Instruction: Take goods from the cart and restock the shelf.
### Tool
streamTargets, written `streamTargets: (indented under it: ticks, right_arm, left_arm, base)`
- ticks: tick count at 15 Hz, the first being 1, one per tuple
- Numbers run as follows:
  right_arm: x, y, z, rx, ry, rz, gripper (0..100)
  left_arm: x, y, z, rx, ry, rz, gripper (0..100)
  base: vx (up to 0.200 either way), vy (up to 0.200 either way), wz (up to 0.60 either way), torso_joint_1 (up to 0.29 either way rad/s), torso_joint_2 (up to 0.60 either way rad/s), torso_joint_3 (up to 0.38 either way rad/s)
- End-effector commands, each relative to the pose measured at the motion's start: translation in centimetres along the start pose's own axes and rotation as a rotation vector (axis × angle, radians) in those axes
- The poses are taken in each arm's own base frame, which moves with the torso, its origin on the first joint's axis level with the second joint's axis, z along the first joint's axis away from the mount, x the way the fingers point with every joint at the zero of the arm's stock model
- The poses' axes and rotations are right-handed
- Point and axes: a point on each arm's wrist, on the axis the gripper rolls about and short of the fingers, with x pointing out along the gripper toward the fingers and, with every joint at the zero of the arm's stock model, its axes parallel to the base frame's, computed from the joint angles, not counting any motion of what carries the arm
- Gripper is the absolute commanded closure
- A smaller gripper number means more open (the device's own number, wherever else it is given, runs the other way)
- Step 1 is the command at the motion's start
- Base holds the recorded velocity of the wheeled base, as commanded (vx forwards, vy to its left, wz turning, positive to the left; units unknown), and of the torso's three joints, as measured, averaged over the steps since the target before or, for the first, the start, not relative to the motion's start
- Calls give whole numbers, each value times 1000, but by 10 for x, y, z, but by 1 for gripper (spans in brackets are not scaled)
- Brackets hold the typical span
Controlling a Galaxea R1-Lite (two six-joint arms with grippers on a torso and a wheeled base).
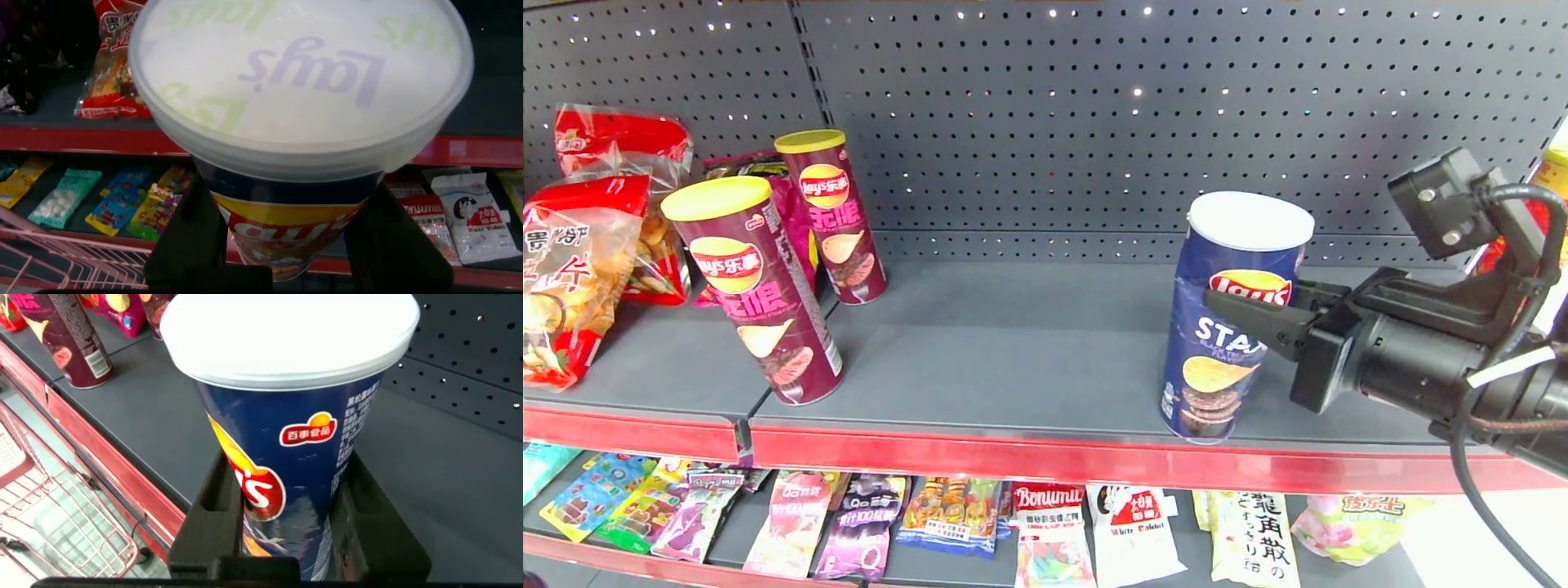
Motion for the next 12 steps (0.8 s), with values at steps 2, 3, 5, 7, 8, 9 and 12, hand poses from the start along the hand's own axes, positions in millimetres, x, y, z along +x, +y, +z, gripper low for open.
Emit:
streamTargets:
  ticks: [2, 3, 5, 7, 8, 9, 12]
  right_arm:
    - [1, 0, -2, -1, 7, 0, 100]
    - [1, 0, 0, 0, 3, 0, 100]
    - [0, 0, -1, 0, 3, -1, 100]
    - [-1, 0, -1, 0, 3, -1, 100]
    - [-1, 0, -1, 0, 3, -1, 100]
    - [-1, 0, -1, 0, 3, -1, 100]
    - [-1, 0, -1, 0, 1, -2, 0]
  left_arm:
    - [0, 0, 0, 0, -1, 0, 100]
    - [0, 0, 0, 0, -1, 0, 100]
    - [0, 0, 0, 0, 0, 0, 100]
    - [0, 0, 0, 0, 0, 0, 100]
    - [0, 0, 0, 0, 0, 0, 100]
    - [0, 0, 0, 0, 0, 0, 100]
    - [0, 0, 0, 0, 0, 0, 100]
  base:
    - [0, 0, 0, 0, 0, 0]
    - [0, 0, 0, 0, 0, 0]
    - [0, 0, 0, 0, 0, 0]
    - [0, 0, 0, 0, 0, 0]
    - [0, 0, 0, 0, 0, 0]
    - [0, 0, 0, 0, 0, 0]
    - [0, 0, 0, 0, 0, 0]
